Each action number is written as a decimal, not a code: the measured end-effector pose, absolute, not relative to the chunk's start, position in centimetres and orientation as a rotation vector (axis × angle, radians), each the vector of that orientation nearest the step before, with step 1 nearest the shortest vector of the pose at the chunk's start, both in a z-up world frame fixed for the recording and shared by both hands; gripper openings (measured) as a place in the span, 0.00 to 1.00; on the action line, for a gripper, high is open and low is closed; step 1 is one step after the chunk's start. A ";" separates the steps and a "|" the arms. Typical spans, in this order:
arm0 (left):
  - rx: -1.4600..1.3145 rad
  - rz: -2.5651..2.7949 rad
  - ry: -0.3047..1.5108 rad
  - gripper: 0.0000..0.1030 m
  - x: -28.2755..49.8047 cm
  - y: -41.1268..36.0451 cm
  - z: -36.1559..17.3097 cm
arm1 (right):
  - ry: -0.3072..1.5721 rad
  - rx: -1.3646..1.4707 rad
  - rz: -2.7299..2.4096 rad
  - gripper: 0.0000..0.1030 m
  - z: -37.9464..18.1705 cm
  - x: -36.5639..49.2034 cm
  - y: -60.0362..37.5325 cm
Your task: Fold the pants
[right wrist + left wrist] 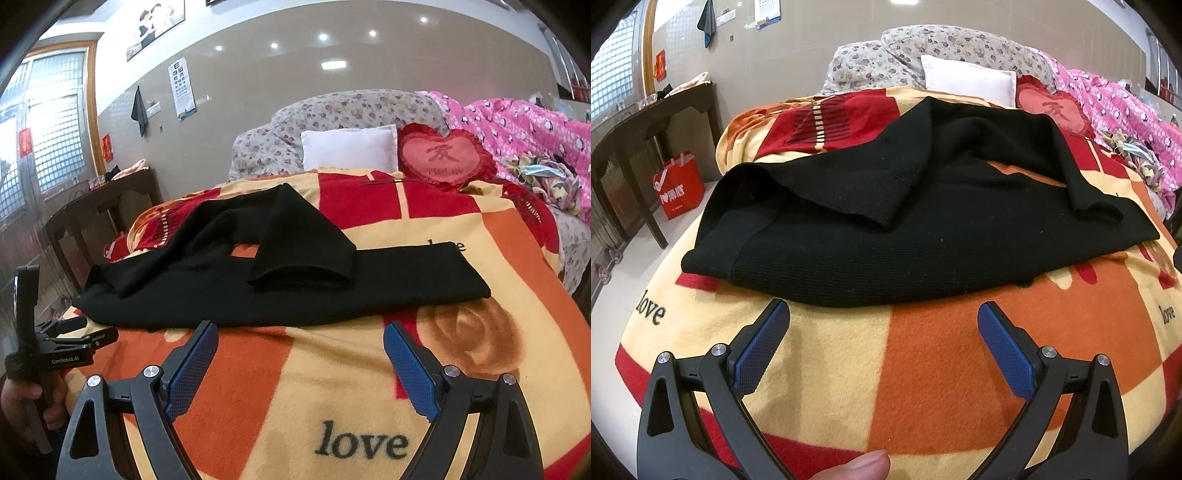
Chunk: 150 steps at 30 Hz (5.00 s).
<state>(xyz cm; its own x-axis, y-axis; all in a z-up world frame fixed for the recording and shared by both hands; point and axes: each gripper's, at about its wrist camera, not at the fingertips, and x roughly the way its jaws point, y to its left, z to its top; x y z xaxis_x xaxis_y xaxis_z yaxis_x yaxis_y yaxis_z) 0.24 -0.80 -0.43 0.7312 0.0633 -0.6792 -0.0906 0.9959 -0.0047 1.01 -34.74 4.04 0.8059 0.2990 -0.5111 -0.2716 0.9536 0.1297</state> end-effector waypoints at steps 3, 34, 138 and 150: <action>-0.031 0.089 0.744 0.99 0.2 -0.9 -0.4 | 0.561 0.060 0.307 0.87 4.0 1.1 -34.8; -0.724 -0.317 0.727 0.99 -0.4 13.1 0.8 | 0.576 0.060 0.297 0.87 3.9 1.5 -34.8; -0.693 -0.153 0.808 0.97 3.6 13.4 0.8 | 0.573 0.096 0.229 0.86 3.9 1.8 -35.8; -0.556 0.011 0.840 0.17 3.5 12.7 1.0 | 0.515 0.178 0.113 0.79 4.7 0.6 -40.0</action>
<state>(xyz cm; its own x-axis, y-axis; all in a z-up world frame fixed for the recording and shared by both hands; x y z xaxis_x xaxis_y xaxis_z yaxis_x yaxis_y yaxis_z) 3.53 12.68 0.96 0.6759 -0.2049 -0.7080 -0.2239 0.8581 -0.4621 0.63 -40.04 4.65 0.8647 0.1520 -0.4787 -0.0628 0.9783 0.1972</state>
